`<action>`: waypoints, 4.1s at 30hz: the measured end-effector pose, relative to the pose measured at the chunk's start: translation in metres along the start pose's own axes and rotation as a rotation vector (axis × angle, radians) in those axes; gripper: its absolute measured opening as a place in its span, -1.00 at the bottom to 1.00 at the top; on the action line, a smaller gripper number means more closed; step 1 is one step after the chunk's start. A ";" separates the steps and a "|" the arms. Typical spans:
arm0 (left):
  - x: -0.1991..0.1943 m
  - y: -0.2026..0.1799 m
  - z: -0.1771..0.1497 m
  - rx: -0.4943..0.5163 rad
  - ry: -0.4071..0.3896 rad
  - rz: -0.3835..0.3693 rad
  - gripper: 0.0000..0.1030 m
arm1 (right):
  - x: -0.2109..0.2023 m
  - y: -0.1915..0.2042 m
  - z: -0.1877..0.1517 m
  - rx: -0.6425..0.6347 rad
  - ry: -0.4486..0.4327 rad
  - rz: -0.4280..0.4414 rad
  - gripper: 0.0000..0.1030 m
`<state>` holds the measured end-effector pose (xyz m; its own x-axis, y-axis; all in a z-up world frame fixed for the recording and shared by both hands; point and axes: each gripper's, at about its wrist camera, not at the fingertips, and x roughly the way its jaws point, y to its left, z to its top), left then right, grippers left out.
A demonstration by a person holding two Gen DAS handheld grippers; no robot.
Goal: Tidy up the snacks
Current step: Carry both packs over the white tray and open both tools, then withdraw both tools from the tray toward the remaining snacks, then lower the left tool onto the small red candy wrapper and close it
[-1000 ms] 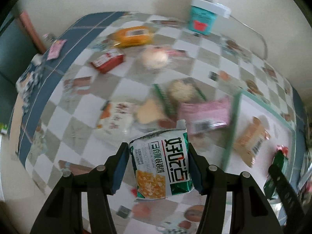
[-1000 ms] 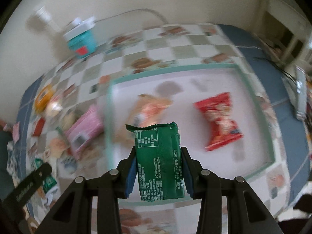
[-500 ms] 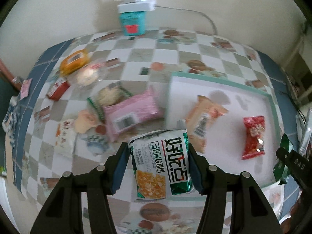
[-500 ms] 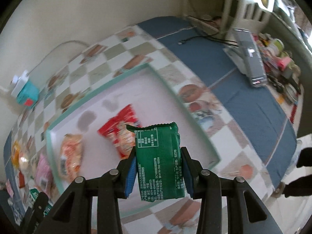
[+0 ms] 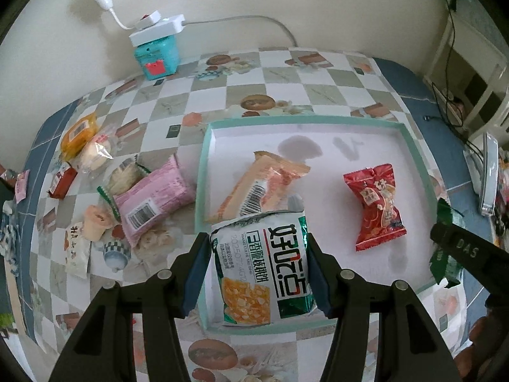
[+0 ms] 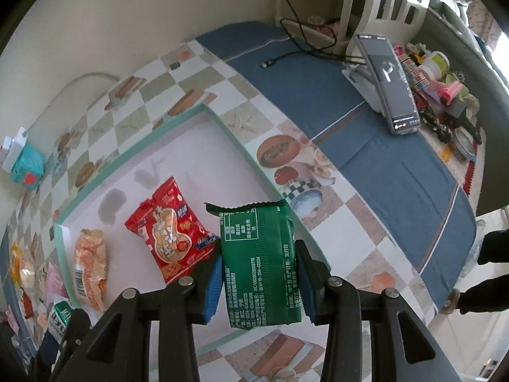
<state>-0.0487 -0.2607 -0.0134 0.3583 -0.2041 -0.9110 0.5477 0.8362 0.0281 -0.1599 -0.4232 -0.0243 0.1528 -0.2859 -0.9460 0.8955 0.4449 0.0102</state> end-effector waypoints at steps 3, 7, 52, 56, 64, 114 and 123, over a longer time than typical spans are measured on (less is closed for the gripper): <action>0.005 -0.003 -0.001 0.005 0.011 -0.003 0.15 | 0.004 0.004 -0.002 -0.015 0.021 0.006 -0.15; 0.008 -0.004 -0.001 0.003 0.017 -0.004 0.16 | 0.004 0.008 -0.001 -0.028 0.019 0.000 -0.15; -0.005 0.226 -0.018 -0.535 0.099 0.235 0.86 | -0.030 0.135 -0.063 -0.429 -0.053 0.053 1.00; -0.012 0.242 -0.020 -0.558 0.085 0.230 0.87 | -0.030 0.143 -0.070 -0.449 -0.044 0.065 1.00; -0.012 0.266 -0.026 -0.551 0.102 0.198 0.87 | -0.038 0.160 -0.080 -0.470 -0.056 0.098 1.00; 0.023 0.191 -0.094 -0.350 0.274 0.071 0.85 | -0.031 0.168 -0.154 -0.551 0.068 0.114 1.00; 0.037 0.158 -0.085 -0.309 0.284 0.039 0.44 | -0.026 0.161 -0.147 -0.506 0.099 0.125 1.00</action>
<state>-0.0135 -0.0923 -0.0773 0.1282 -0.0566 -0.9901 0.2702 0.9626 -0.0200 -0.0809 -0.2188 -0.0456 0.1834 -0.1341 -0.9738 0.5559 0.8312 -0.0098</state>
